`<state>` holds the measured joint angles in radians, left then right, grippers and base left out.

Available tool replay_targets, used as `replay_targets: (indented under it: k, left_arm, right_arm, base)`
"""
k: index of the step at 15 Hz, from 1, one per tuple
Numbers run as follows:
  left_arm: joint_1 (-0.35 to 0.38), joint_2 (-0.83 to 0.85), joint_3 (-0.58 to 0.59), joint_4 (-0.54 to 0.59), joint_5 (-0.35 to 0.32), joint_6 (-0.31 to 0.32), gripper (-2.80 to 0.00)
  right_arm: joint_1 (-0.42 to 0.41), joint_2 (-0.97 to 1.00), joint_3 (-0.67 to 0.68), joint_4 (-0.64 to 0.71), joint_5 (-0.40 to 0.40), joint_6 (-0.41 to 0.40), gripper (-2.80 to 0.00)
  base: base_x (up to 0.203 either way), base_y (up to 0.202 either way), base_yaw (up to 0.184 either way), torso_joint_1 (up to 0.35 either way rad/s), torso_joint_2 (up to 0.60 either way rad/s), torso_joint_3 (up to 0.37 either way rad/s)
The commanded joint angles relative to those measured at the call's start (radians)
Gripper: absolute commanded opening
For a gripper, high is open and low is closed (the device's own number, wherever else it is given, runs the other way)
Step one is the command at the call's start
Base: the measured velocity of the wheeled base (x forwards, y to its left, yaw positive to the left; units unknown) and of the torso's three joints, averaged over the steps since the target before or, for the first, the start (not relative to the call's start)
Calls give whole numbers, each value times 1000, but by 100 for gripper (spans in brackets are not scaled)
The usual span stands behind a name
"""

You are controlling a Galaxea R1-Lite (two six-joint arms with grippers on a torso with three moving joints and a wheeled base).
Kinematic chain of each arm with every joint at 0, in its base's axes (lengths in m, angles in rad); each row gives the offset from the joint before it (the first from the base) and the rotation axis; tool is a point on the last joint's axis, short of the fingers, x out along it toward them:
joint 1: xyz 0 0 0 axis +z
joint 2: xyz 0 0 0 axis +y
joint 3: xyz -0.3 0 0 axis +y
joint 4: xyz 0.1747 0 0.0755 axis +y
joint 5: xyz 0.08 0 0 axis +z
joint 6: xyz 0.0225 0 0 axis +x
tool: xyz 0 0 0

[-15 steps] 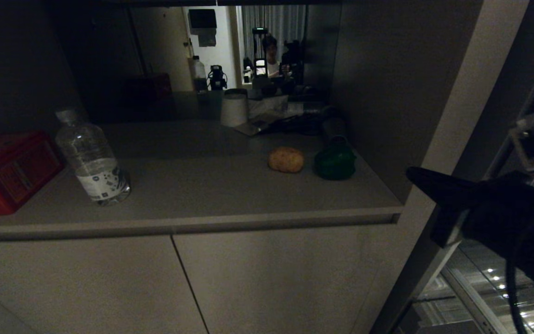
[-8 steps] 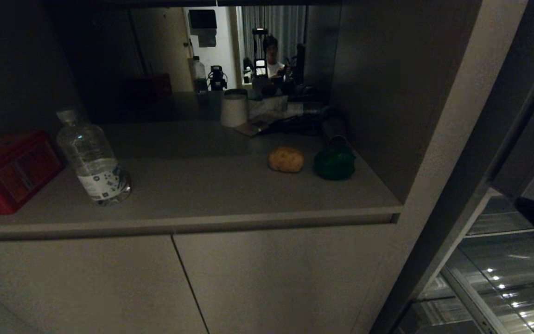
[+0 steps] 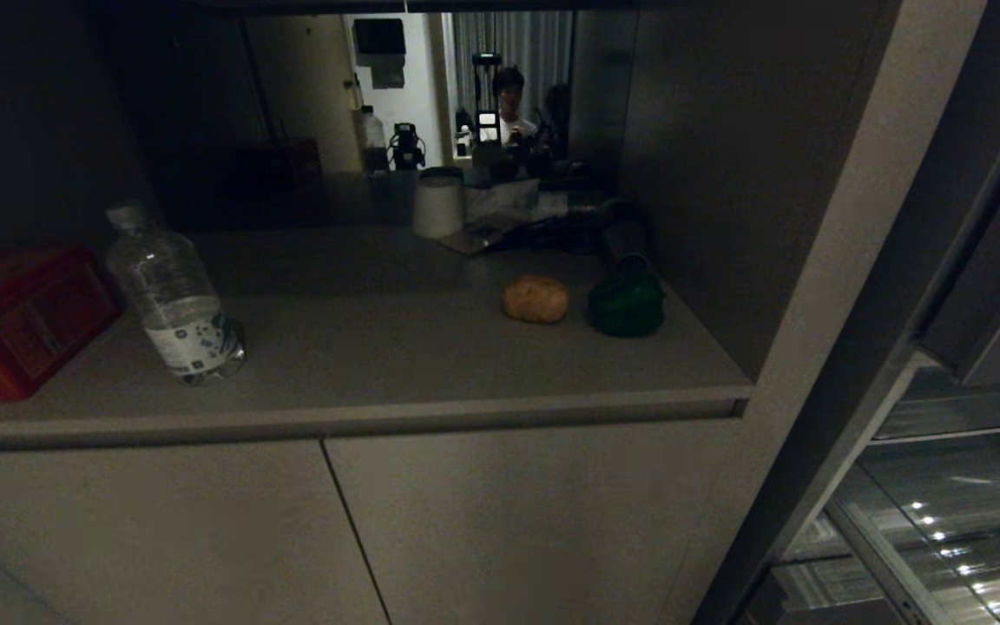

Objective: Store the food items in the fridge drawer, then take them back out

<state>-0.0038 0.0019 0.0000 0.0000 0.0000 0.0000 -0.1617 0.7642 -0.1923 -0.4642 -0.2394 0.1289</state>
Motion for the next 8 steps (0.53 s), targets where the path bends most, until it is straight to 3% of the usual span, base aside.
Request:
replay_targets:
  k: [1,3,6,8]
  left_arm:
    - [0,1,0,0,0,0,-280]
    - [-1,1,0,-1,0,0,-280]
    - [-1,1,0,-1,0,0,-280]
    - [0,1,0,0,0,0,-280]
  right_arm:
    - [-236,-6,21,7,73,33,-280]
    - [-496,3,19,36,196,53,-280]
    - [-891,12,10,103,469,69,-280]
    - [-1052,15,4,130,701,66,-280]
  base:
    - [0,0,0,0,0,0]
    - [0,0,0,0,0,0]
    - [0,0,0,0,0,0]
    - [0,0,0,0,0,0]
